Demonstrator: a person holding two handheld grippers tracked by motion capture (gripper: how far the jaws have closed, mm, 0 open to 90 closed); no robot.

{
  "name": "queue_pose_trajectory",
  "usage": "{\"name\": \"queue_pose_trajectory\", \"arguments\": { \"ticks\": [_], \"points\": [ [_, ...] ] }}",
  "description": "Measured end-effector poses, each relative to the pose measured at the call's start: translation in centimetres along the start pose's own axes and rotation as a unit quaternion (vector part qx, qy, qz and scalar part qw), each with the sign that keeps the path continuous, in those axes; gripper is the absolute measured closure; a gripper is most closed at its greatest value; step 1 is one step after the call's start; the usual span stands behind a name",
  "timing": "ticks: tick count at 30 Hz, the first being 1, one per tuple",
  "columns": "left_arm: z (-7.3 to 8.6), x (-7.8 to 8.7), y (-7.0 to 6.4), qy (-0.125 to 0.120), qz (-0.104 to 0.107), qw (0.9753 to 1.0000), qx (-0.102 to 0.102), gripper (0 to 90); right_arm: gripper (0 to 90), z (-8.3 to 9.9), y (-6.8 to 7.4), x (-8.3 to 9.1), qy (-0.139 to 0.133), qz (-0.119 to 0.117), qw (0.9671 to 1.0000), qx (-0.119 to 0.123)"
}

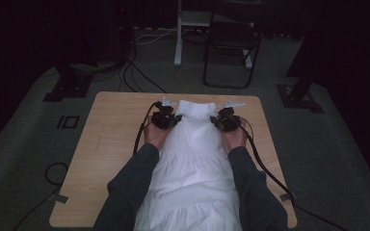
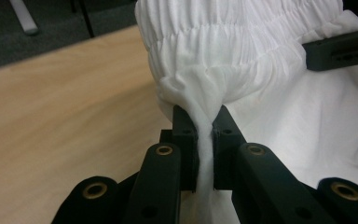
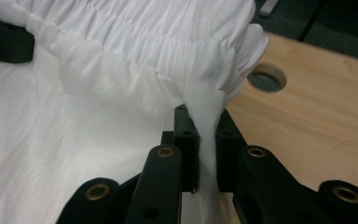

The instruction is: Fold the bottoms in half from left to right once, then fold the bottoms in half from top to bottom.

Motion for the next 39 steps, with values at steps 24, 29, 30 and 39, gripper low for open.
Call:
{"name": "queue_pose_trajectory", "arguments": {
  "ticks": [24,29,30,39],
  "points": [
    [-11.0,2.2,1.6,-0.085,-0.015,0.9961,-0.02,83.8,83.4,-10.7,-1.9,2.5,-0.101,0.033,0.9943,0.012],
    [-11.2,3.7,1.0,-0.091,-0.014,0.9948,-0.043,83.8,83.4,-11.9,-1.2,4.4,-0.114,0.015,0.993,0.028],
    [-10.8,4.0,0.8,-0.091,-0.012,0.9948,-0.044,83.7,83.4,-11.6,-0.9,4.7,-0.111,0.008,0.9935,0.028],
    [-6.3,9.1,-3.0,-0.112,0.032,0.9915,-0.058,83.6,83.4,-6.8,2.5,9.2,-0.108,-0.038,0.9919,0.055]
  ]
}}
Point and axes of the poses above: each handheld gripper's, and its own axes: x roughly backward along the jaws, z roughly out of its underside, y roughly to its left, the point moved 6 cm from there along -x, roughly forward along the jaws, and after that the axes turned 9 degrees about -y, right-handed, at the moved point
